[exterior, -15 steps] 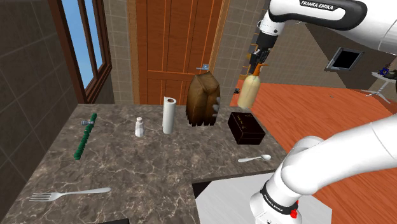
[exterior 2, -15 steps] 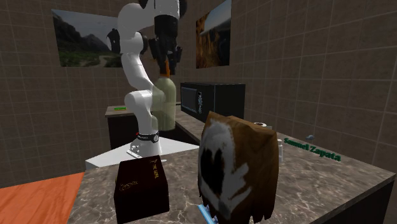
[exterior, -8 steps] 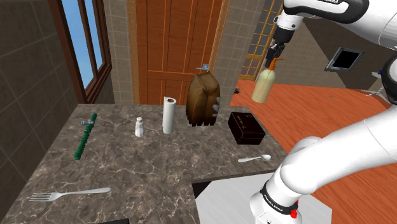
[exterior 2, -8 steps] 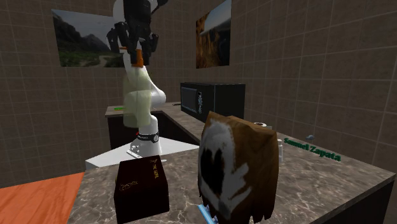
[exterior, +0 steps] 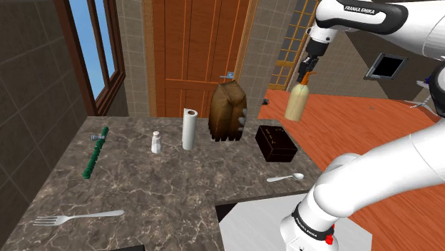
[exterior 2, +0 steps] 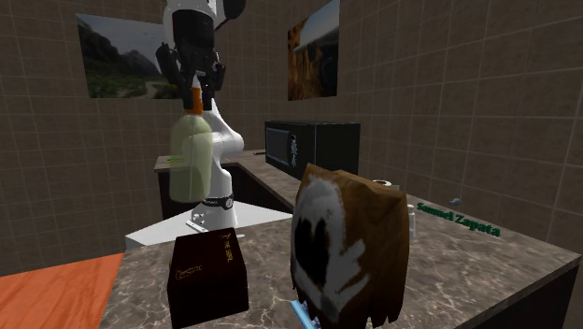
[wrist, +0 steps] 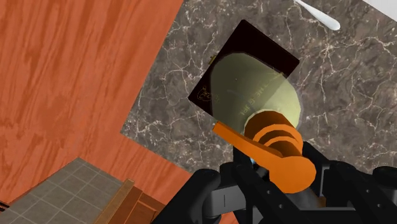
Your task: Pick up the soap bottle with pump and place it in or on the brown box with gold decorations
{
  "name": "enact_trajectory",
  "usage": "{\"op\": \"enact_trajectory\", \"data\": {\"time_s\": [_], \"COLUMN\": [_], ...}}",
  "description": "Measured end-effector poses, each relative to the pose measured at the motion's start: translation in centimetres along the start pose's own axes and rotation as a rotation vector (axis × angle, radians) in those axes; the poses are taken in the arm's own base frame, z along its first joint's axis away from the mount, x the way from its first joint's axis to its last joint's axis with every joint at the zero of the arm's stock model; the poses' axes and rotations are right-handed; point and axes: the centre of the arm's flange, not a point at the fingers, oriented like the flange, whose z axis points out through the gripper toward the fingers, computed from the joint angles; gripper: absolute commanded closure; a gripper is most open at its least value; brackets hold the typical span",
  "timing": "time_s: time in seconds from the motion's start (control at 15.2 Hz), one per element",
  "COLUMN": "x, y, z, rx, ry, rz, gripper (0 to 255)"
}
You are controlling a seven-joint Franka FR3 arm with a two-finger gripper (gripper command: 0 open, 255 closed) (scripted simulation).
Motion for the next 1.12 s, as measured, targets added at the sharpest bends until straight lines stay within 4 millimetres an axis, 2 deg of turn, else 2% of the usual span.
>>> {"op": "enact_trajectory", "data": {"time_s": [1.12], "x": [-0.3], "y": [-0.6], "z": [9.0], "rx": [0.0], "ry": [0.0], "rz": [0.0], "gripper": [255]}}
